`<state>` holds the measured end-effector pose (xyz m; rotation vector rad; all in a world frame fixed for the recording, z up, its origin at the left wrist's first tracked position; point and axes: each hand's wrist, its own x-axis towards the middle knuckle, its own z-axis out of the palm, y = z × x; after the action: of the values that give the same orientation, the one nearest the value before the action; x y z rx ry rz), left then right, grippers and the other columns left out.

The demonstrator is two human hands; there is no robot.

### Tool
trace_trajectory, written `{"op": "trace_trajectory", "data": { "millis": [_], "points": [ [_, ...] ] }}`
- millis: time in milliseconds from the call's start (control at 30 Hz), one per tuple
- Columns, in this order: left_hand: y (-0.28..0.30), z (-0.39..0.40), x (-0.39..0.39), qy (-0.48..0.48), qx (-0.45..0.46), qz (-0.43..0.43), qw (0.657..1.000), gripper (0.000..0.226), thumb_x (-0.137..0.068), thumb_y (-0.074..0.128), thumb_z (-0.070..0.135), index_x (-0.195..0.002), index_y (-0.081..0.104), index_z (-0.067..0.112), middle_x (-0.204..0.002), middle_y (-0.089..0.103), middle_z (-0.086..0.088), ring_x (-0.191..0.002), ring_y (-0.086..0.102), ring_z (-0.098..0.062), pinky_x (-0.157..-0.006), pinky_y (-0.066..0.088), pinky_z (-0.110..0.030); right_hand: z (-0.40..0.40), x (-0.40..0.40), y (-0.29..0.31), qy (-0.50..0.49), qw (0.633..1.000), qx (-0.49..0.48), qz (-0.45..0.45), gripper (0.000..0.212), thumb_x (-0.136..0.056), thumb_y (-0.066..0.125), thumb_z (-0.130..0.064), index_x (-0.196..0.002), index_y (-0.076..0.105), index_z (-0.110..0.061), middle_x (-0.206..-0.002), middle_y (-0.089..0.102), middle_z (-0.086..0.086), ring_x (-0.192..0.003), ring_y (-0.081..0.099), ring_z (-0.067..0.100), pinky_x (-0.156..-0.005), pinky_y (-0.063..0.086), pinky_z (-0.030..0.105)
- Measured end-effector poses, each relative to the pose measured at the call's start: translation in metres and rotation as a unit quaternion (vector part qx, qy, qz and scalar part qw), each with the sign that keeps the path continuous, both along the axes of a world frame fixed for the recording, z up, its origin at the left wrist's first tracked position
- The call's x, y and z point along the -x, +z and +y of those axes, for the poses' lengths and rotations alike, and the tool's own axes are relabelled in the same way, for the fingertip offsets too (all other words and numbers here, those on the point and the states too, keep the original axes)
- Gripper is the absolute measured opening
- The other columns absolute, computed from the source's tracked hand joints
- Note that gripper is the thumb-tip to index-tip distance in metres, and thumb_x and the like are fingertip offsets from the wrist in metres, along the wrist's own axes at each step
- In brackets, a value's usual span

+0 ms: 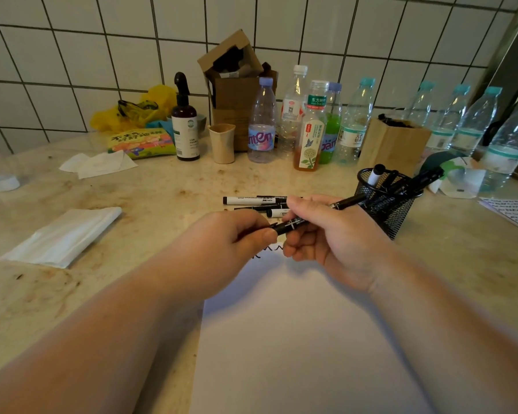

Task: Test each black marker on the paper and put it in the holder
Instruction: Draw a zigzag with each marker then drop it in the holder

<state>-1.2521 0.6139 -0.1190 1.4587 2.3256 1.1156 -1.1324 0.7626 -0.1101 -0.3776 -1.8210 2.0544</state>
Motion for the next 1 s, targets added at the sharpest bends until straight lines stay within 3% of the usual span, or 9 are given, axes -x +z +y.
{"op": "trace_trajectory", "data": {
  "millis": [67,133,233,333,433,500,600,700,1000],
  "points": [
    [0.004,-0.002,0.0,-0.011,0.014,0.003,1.0,0.026,-0.096,0.05,0.041,-0.076,0.063,0.031,-0.062,0.055,0.008,-0.052,0.048,0.0,-0.048,0.039,-0.011,0.002,0.0,0.0,0.004,1.0,0.007,0.003,0.028,-0.091,0.07,-0.022,-0.064,0.076,-0.015,-0.055,0.064,0.011,-0.046,0.061,0.021,-0.044,0.048,0.026],
    [0.009,-0.004,0.001,-0.036,0.054,-0.036,0.997,0.031,-0.098,0.046,0.042,-0.076,0.063,0.028,-0.06,0.052,0.009,-0.049,0.043,-0.003,-0.046,0.036,-0.013,0.003,-0.001,0.001,0.016,1.0,-0.003,0.013,0.029,-0.09,0.065,-0.014,-0.062,0.075,-0.013,-0.052,0.062,0.013,-0.044,0.056,0.02,-0.042,0.043,0.024],
    [0.015,-0.009,-0.001,-0.145,0.072,-0.231,0.959,0.038,-0.1,0.048,0.038,-0.067,0.059,0.023,-0.057,0.04,0.006,-0.05,0.032,-0.01,-0.048,0.028,-0.021,0.001,-0.004,0.002,0.042,0.998,-0.035,0.036,0.022,-0.077,0.058,-0.012,-0.06,0.071,-0.009,-0.047,0.056,0.014,-0.04,0.05,0.02,-0.041,0.037,0.022],
    [0.018,-0.021,0.008,-0.23,0.077,-0.331,0.912,0.032,-0.093,0.05,0.037,-0.069,0.058,0.016,-0.058,0.031,0.003,-0.051,0.022,-0.014,-0.047,0.018,-0.024,0.008,-0.007,0.006,0.023,0.995,0.0,0.098,0.01,-0.062,0.057,-0.009,-0.061,0.067,-0.007,-0.045,0.051,0.011,-0.033,0.043,0.018,-0.043,0.029,0.019],
    [0.021,-0.022,0.018,-0.143,-0.031,-0.407,0.902,0.033,-0.094,0.051,0.034,-0.068,0.061,0.017,-0.054,0.03,0.004,-0.049,0.022,-0.013,-0.044,0.017,-0.024,0.022,-0.008,0.008,-0.034,0.989,0.032,0.139,0.01,-0.064,0.055,-0.009,-0.064,0.065,-0.006,-0.046,0.05,0.007,-0.033,0.041,0.015,-0.04,0.026,0.019],
    [0.019,-0.013,0.023,0.018,-0.1,-0.362,0.926,0.04,-0.099,0.051,0.037,-0.068,0.061,0.014,-0.049,0.035,0.004,-0.048,0.028,-0.014,-0.043,0.024,-0.023,0.022,-0.004,0.002,-0.075,0.994,-0.017,0.078,0.02,-0.074,0.057,-0.016,-0.062,0.072,-0.01,-0.049,0.055,0.006,-0.039,0.047,0.015,-0.038,0.032,0.02],
    [0.008,-0.001,0.024,0.174,-0.065,-0.17,0.968,0.042,-0.096,0.051,0.049,-0.073,0.069,0.018,-0.048,0.057,0.005,-0.047,0.047,-0.013,-0.051,0.038,-0.027,0.009,0.004,-0.008,-0.095,0.984,-0.144,-0.047,0.023,-0.078,0.065,-0.032,-0.066,0.077,-0.017,-0.052,0.064,0.006,-0.043,0.052,0.016,-0.039,0.039,0.023],
    [-0.001,0.0,0.025,0.183,-0.019,-0.066,0.981,0.037,-0.095,0.051,0.05,-0.075,0.068,0.024,-0.06,0.07,0.02,-0.043,0.057,-0.002,-0.049,0.04,-0.023,0.004,0.005,-0.011,-0.104,0.974,-0.176,-0.092,0.025,-0.077,0.063,-0.037,-0.07,0.077,-0.018,-0.054,0.067,0.005,-0.042,0.055,0.015,-0.041,0.042,0.022],
    [-0.013,0.004,0.026,0.173,0.039,-0.041,0.983,0.031,-0.092,0.055,0.048,-0.073,0.068,0.028,-0.064,0.07,0.027,-0.051,0.064,-0.001,-0.054,0.049,-0.024,0.001,0.008,-0.019,-0.134,0.973,-0.136,-0.131,0.016,-0.076,0.063,-0.022,-0.065,0.073,-0.02,-0.062,0.072,0.014,-0.048,0.065,0.022,-0.047,0.052,0.03]
  ]
}}
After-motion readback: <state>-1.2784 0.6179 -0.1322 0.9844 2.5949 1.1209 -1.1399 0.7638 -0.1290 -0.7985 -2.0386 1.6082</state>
